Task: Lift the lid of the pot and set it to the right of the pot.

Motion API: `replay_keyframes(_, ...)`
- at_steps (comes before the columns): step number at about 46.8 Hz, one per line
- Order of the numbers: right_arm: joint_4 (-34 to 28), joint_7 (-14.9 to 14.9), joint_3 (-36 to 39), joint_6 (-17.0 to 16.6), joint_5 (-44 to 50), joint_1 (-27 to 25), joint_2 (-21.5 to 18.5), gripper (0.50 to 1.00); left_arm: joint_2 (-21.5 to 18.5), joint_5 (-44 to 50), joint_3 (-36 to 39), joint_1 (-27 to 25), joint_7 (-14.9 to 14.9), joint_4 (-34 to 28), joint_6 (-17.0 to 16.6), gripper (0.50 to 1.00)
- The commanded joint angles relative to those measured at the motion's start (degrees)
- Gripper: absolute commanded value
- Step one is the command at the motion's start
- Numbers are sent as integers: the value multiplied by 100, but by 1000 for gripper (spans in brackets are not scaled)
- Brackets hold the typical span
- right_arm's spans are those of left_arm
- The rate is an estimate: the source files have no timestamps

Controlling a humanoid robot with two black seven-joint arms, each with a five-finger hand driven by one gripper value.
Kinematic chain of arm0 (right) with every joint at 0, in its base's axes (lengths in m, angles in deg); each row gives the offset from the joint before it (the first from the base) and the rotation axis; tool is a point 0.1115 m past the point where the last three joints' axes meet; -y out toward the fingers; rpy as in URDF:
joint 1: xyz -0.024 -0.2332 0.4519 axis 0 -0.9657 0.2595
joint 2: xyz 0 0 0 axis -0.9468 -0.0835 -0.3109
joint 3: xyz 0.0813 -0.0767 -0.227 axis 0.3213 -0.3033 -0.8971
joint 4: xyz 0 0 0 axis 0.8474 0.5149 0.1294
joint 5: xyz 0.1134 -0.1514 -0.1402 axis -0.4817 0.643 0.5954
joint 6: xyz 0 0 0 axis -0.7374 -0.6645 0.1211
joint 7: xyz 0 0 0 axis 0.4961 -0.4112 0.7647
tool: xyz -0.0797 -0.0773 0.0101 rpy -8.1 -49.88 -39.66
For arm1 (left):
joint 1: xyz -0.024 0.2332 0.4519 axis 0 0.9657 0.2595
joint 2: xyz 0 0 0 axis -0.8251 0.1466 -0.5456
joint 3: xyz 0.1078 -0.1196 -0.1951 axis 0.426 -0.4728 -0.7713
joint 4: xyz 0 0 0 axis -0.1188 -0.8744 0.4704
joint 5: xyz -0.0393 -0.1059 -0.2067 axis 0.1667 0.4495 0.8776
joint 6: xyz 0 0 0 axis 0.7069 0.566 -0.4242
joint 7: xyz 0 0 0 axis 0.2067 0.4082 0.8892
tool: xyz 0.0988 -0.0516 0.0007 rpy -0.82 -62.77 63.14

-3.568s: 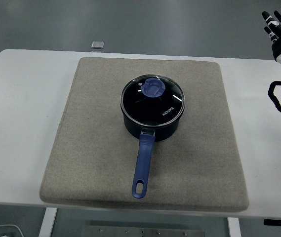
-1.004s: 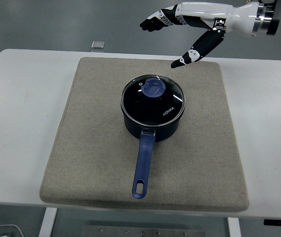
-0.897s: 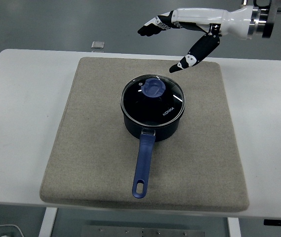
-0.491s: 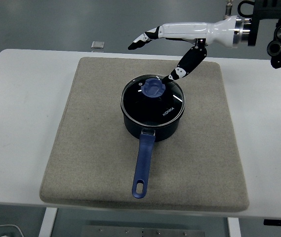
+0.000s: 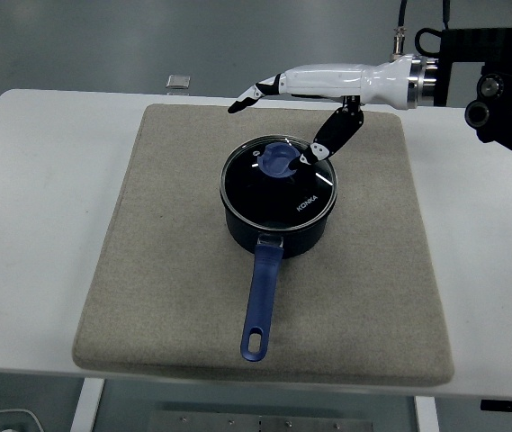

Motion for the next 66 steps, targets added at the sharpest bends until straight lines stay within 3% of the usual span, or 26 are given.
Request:
replay_keyframes(1, 3, 0, -26, 127, 165, -87, -54, 911, 0, -4, -6, 1, 0, 0, 0, 1000)
replay_keyframes(38, -67, 0, -474, 1067, 1009, -175, -160, 911, 0, -4, 2, 1, 0, 0, 0, 1000)
replay_keyframes(66, -234, 0, -721, 1550, 1202, -122, -160, 911, 0, 4, 2, 1, 0, 0, 0, 1000)
